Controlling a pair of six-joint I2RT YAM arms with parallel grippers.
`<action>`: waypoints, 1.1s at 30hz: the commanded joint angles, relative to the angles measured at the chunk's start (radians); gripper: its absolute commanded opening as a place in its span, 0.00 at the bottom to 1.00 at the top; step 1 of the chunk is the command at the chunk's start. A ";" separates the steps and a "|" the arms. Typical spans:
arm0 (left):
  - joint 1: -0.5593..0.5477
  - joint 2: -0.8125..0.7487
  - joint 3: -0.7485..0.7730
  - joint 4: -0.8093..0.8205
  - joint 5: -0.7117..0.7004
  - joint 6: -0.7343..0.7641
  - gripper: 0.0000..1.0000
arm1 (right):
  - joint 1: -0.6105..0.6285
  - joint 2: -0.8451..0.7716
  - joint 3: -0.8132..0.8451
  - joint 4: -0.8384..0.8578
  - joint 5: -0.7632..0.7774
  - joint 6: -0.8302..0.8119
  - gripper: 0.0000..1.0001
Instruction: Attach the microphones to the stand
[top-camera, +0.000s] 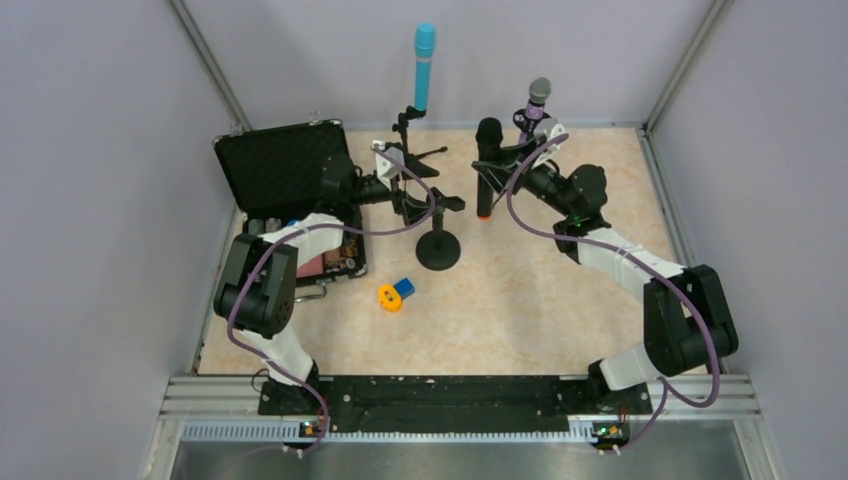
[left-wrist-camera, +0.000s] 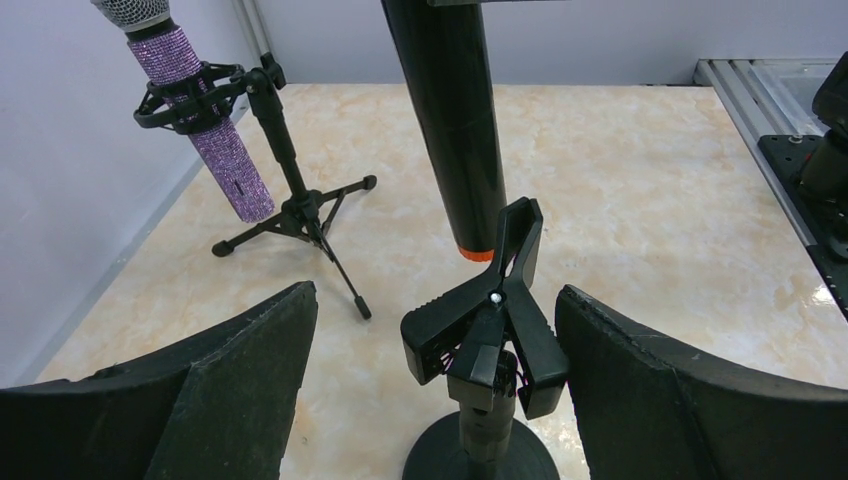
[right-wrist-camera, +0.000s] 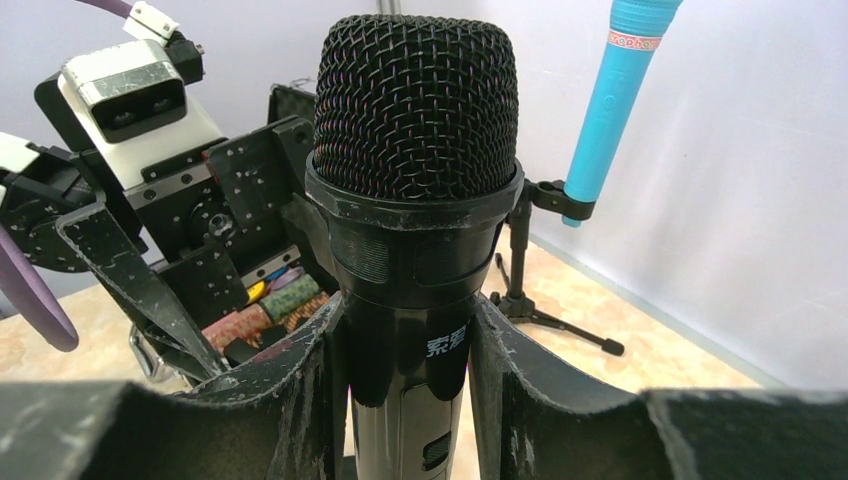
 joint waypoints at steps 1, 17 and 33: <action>-0.004 -0.034 -0.026 0.078 -0.028 -0.010 0.93 | 0.026 -0.078 0.033 0.047 -0.015 0.023 0.00; -0.004 -0.156 -0.083 0.035 -0.133 0.019 0.96 | 0.157 -0.201 0.000 -0.083 0.085 0.005 0.00; -0.004 -0.180 -0.095 -0.014 -0.069 0.031 0.97 | 0.160 -0.111 0.037 -0.053 0.199 -0.052 0.00</action>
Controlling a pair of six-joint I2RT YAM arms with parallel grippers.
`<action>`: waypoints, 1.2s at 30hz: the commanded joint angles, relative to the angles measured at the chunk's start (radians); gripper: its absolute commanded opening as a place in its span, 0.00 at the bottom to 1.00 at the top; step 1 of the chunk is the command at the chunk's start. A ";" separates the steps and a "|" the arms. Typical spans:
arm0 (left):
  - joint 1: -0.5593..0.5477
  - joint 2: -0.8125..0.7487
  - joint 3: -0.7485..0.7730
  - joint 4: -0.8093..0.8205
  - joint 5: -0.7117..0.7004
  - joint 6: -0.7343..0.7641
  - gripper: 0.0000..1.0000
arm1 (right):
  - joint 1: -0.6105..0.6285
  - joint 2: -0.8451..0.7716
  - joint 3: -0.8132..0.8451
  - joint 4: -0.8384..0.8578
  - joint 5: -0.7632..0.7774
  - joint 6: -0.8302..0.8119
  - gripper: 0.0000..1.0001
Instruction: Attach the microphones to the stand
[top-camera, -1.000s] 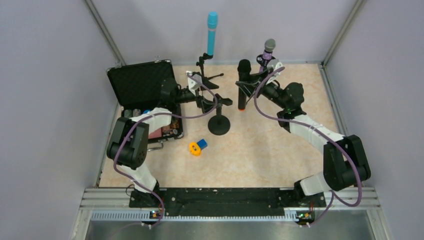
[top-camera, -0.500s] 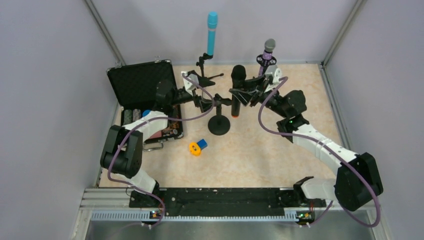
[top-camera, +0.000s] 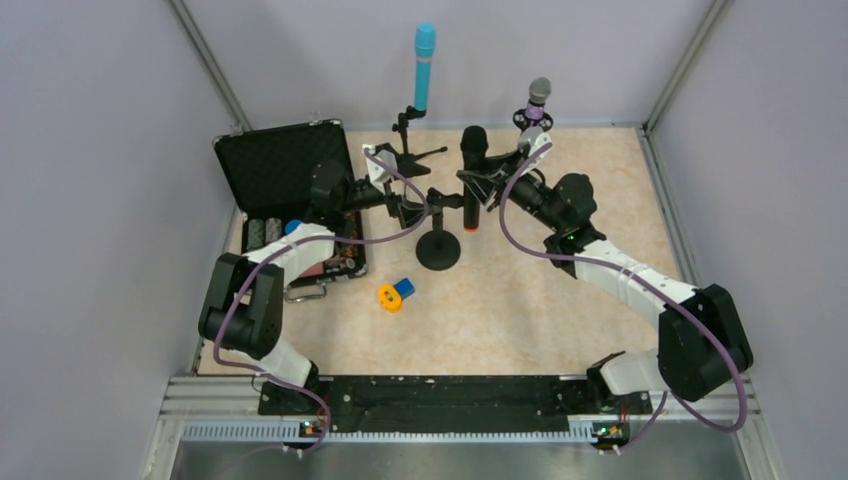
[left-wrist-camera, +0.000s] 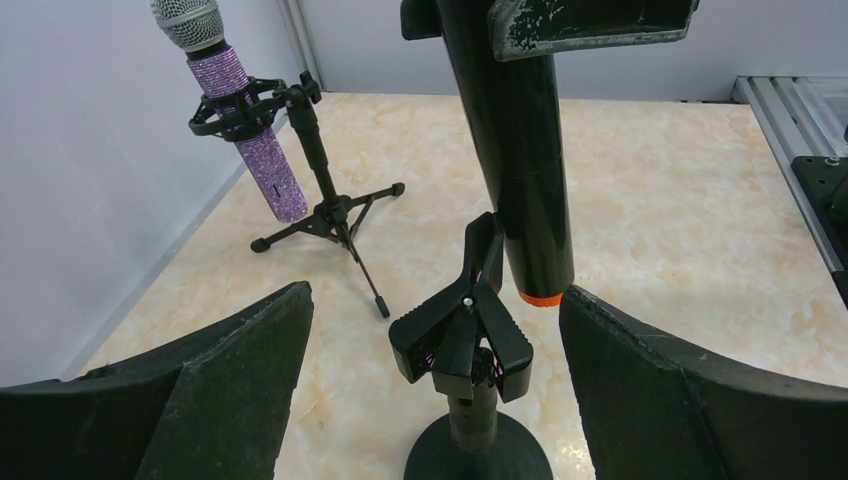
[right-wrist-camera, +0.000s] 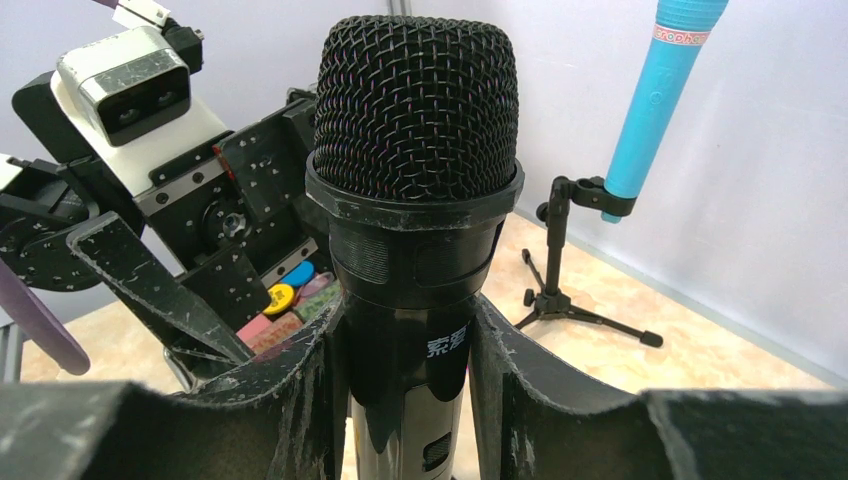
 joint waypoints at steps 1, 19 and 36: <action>-0.004 -0.045 -0.008 0.009 0.031 0.015 0.97 | 0.008 0.004 0.056 0.100 0.023 -0.019 0.00; -0.005 0.069 0.122 -0.054 0.155 0.034 0.99 | -0.069 -0.086 -0.087 0.182 0.011 0.006 0.00; -0.017 0.120 0.135 -0.129 0.122 0.033 0.00 | -0.065 0.052 0.018 0.270 -0.086 0.015 0.00</action>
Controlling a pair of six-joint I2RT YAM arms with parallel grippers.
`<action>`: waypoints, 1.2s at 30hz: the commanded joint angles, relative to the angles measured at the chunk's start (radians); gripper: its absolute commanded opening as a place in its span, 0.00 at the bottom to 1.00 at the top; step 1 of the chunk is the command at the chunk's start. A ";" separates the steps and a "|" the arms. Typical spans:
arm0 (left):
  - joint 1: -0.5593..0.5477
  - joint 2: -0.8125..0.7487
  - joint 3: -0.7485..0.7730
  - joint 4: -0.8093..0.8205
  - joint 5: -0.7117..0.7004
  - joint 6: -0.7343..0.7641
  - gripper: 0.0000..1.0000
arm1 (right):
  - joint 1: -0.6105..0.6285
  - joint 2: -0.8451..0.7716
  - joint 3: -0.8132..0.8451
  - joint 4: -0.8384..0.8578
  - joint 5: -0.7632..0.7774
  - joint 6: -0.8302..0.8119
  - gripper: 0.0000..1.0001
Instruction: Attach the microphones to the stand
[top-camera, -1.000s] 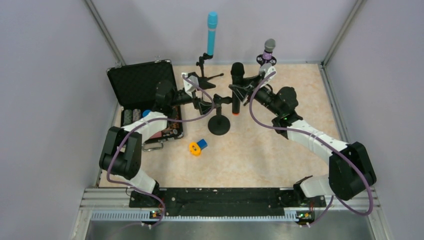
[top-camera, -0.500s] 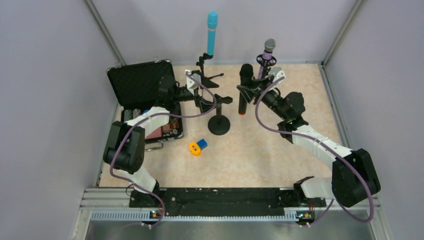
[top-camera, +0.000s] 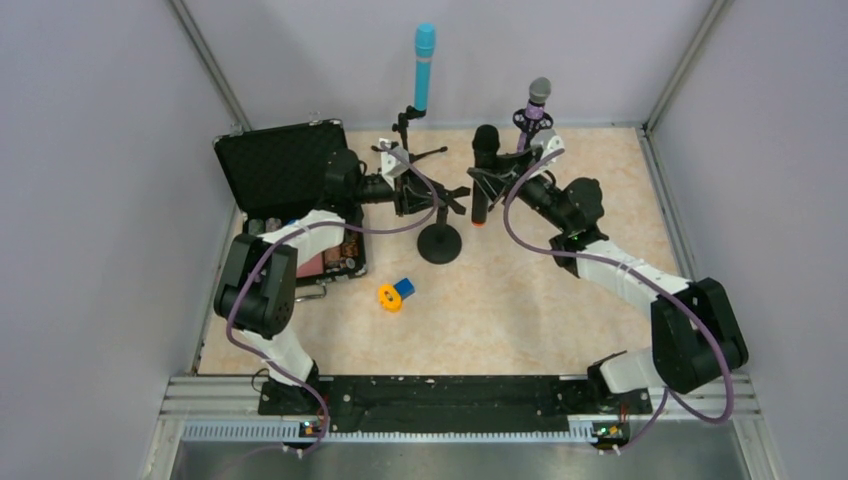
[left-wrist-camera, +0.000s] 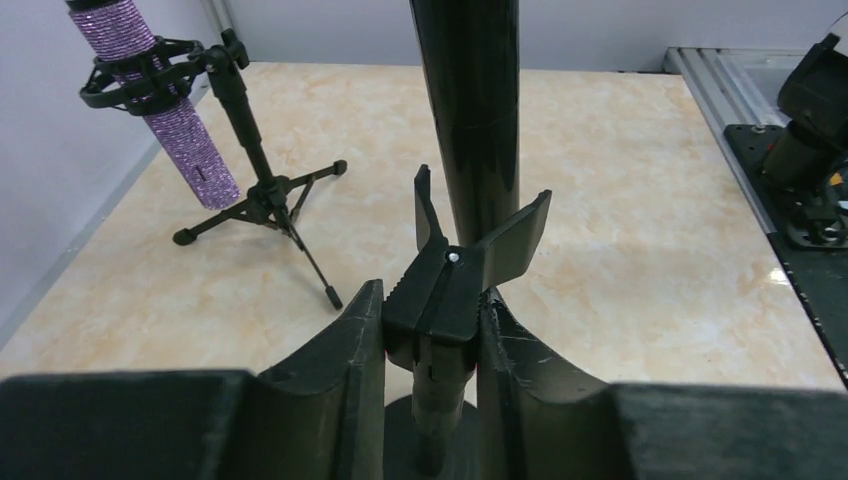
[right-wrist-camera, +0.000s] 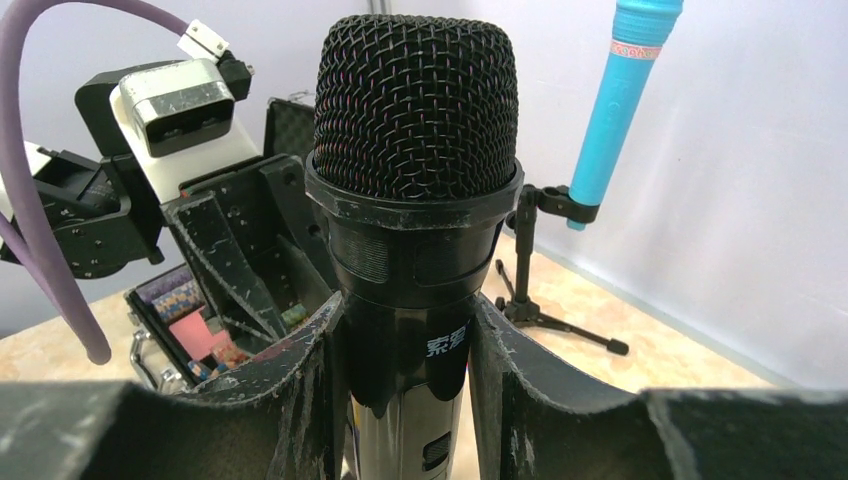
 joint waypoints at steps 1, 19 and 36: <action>-0.006 -0.021 0.002 -0.018 -0.029 0.018 0.00 | 0.019 0.052 0.091 0.147 -0.041 -0.001 0.00; -0.017 -0.025 -0.030 0.110 -0.107 -0.112 0.00 | 0.149 0.253 0.028 0.610 0.136 0.026 0.00; -0.021 -0.057 -0.082 0.217 -0.125 -0.173 0.57 | 0.171 0.262 -0.055 0.657 0.188 0.013 0.00</action>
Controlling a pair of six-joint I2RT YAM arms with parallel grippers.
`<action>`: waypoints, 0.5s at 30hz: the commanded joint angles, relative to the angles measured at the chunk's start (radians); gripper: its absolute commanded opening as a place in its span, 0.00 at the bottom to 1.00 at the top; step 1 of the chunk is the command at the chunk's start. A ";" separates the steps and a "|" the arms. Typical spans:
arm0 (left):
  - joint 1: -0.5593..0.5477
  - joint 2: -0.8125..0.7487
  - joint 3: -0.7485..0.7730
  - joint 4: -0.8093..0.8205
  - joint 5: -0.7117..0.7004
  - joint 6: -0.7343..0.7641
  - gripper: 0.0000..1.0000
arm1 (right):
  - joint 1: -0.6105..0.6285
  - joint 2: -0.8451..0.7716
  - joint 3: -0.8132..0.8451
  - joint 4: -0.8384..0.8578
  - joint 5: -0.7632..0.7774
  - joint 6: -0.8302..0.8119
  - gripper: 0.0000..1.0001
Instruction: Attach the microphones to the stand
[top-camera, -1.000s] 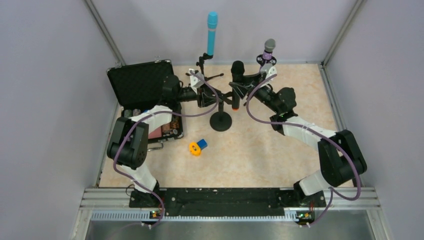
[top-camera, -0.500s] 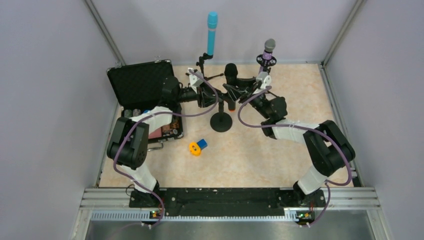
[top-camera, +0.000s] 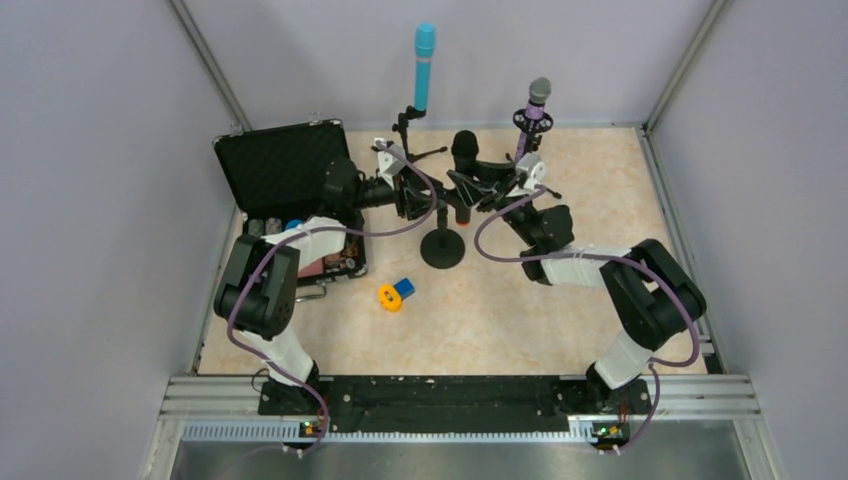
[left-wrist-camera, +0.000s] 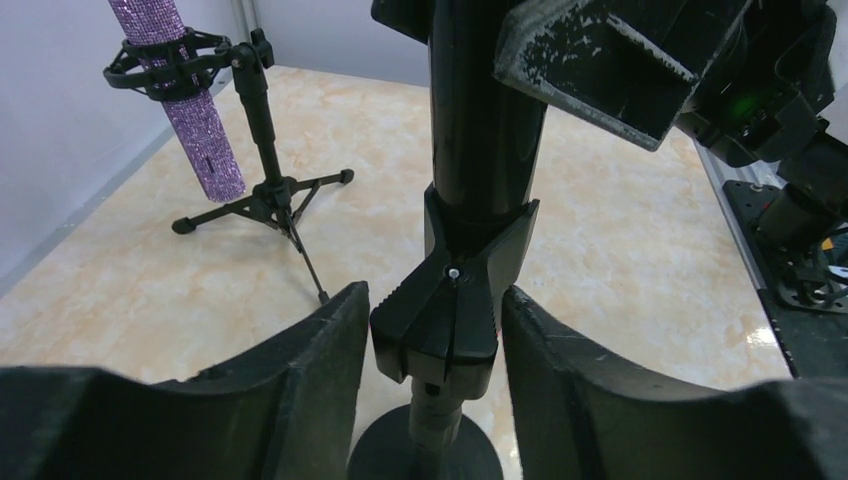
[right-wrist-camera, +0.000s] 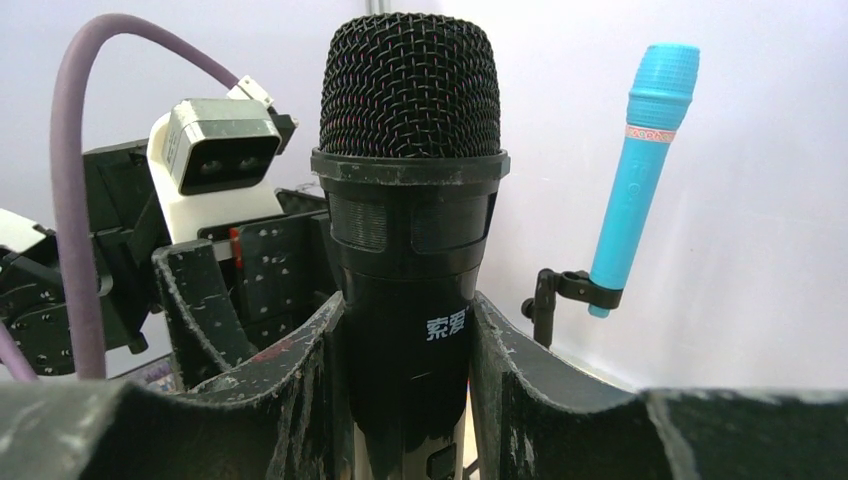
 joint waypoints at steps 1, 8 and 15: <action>-0.009 -0.058 -0.028 0.052 -0.029 0.011 0.62 | 0.027 -0.019 -0.029 0.095 0.003 0.005 0.00; -0.009 -0.121 -0.064 0.003 -0.070 0.087 0.89 | 0.027 -0.017 -0.066 0.090 -0.006 -0.017 0.09; -0.008 -0.218 -0.087 -0.102 -0.112 0.155 0.94 | 0.027 -0.055 -0.091 0.052 0.007 -0.049 0.40</action>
